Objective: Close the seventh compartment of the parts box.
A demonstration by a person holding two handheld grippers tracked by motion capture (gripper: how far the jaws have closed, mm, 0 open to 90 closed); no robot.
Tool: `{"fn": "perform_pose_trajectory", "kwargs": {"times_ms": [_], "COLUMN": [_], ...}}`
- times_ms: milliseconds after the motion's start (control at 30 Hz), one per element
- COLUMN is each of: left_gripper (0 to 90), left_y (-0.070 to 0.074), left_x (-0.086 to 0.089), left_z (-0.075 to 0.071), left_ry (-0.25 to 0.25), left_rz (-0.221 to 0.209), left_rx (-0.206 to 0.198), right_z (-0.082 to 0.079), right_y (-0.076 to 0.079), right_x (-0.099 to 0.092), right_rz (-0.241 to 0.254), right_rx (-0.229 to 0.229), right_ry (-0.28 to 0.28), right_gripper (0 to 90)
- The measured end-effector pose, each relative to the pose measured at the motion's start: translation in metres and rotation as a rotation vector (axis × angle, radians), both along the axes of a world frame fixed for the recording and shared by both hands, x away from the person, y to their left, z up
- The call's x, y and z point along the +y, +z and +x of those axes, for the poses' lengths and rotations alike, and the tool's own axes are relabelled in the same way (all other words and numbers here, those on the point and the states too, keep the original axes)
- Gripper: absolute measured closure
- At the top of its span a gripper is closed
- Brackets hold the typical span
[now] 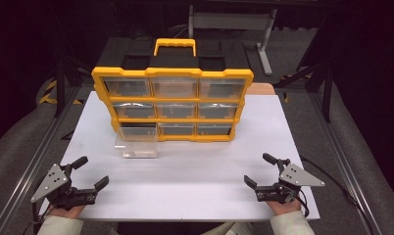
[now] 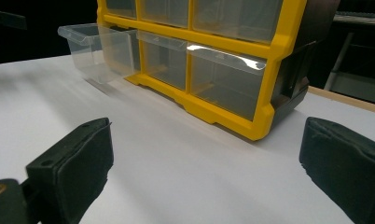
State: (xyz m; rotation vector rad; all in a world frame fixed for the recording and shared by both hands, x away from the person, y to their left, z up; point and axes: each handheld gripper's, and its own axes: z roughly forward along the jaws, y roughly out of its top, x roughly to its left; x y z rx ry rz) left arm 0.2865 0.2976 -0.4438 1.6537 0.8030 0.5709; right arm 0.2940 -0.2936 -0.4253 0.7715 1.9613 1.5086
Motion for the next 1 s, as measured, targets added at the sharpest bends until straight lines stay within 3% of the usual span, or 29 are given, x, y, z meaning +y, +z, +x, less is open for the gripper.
{"fn": "perform_pose_trajectory", "kwargs": {"times_ms": [733, 1000], "left_gripper": [1.6, 1.5], "left_y": [0.0, 0.008], "left_x": [-0.005, -0.01], "left_z": [0.005, 0.014], "left_ry": [-0.019, -0.052], "left_rz": [0.005, -0.029], "left_rx": [0.021, 0.024], "right_z": [0.002, 0.003], "right_y": [-0.002, -0.003], "right_x": [0.0, 0.001], "right_rz": [0.003, -0.004], "right_rx": [0.013, 0.018], "right_ry": [0.0, 0.003], "right_gripper": [3.5, 3.5]}}
